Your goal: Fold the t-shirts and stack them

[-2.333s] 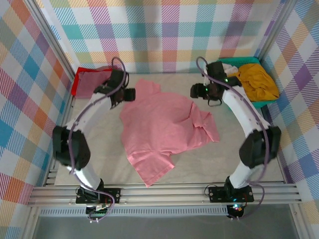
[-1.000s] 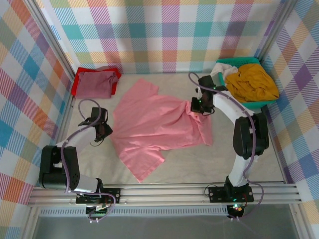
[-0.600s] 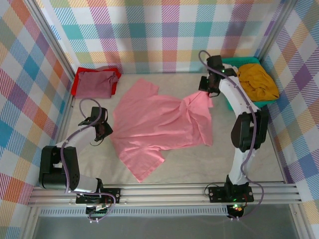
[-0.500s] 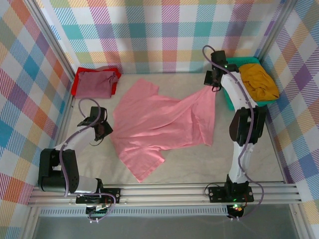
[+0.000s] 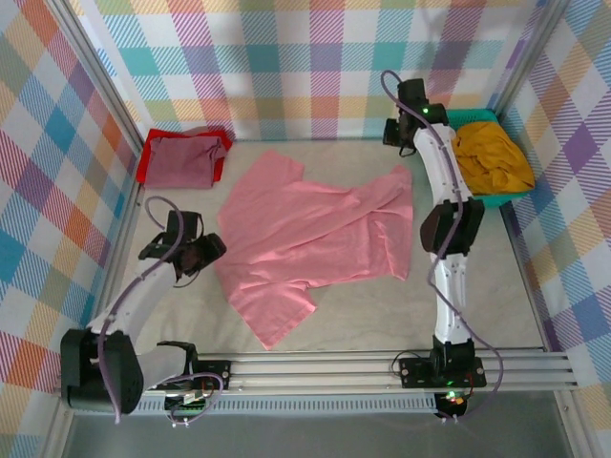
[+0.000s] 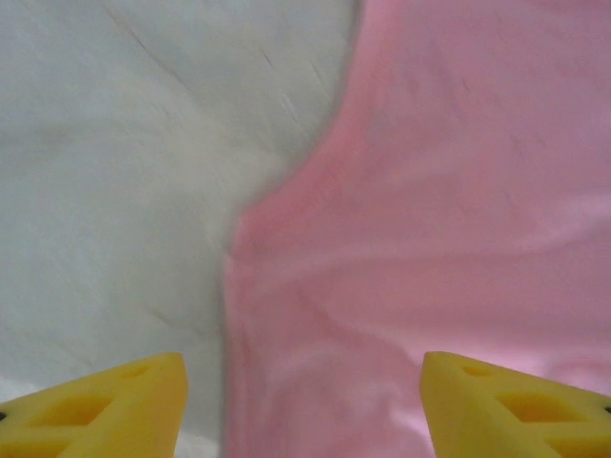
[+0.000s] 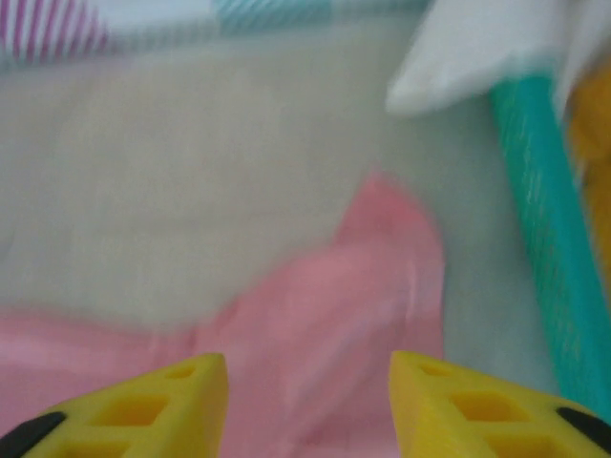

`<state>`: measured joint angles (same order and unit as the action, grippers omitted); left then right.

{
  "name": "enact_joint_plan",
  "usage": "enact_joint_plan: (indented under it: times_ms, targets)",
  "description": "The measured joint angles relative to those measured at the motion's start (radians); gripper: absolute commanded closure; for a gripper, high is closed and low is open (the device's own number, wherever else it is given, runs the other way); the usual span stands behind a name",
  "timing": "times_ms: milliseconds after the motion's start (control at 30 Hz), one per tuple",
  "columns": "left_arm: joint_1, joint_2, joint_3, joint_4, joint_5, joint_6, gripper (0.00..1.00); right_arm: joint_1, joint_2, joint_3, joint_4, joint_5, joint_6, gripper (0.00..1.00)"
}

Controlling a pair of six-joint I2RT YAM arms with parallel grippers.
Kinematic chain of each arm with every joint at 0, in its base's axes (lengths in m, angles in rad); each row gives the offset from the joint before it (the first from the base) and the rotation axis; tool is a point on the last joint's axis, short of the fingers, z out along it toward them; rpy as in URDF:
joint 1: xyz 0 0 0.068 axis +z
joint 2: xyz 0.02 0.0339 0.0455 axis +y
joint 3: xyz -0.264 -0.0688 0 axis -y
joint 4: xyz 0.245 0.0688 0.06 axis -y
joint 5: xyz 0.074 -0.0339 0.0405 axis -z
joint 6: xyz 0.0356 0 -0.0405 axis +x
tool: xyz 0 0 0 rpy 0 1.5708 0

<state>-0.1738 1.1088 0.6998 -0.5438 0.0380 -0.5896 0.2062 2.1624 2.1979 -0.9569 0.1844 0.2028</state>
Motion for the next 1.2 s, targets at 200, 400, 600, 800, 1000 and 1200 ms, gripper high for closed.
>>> enact_joint_plan:
  times_ms: [200, 400, 600, 800, 1000, 1200]
  targets:
    - [-0.194, 0.005, -0.046, -0.107, 0.056, -0.120, 0.33, 0.168, -0.589, -0.791, 0.220, -0.097, 0.092, 0.38]
    - [-0.262, 0.108, -0.060, -0.101, 0.117, -0.183, 0.36, 0.073, -0.784, -1.156, 0.301, -0.121, 0.239, 0.30]
    - [-0.340, 0.182, -0.095, -0.034, 0.177, -0.234, 0.38, -0.100, -0.791, -1.331, 0.279, -0.227, 0.336, 0.29]
    - [-0.369, 0.199, -0.114, 0.053, 0.190, -0.268, 0.63, -0.136, -0.749, -1.415, 0.335, -0.360, 0.381, 0.43]
    - [-0.371, 0.205, -0.140, 0.114, 0.186, -0.293, 0.89, -0.141, -0.665, -1.448, 0.422, -0.430, 0.412, 0.71]
    - [-0.347, 0.156, -0.159, 0.094, 0.156, -0.295, 0.99, -0.158, -0.677, -1.462, 0.453, -0.439, 0.428, 0.99]
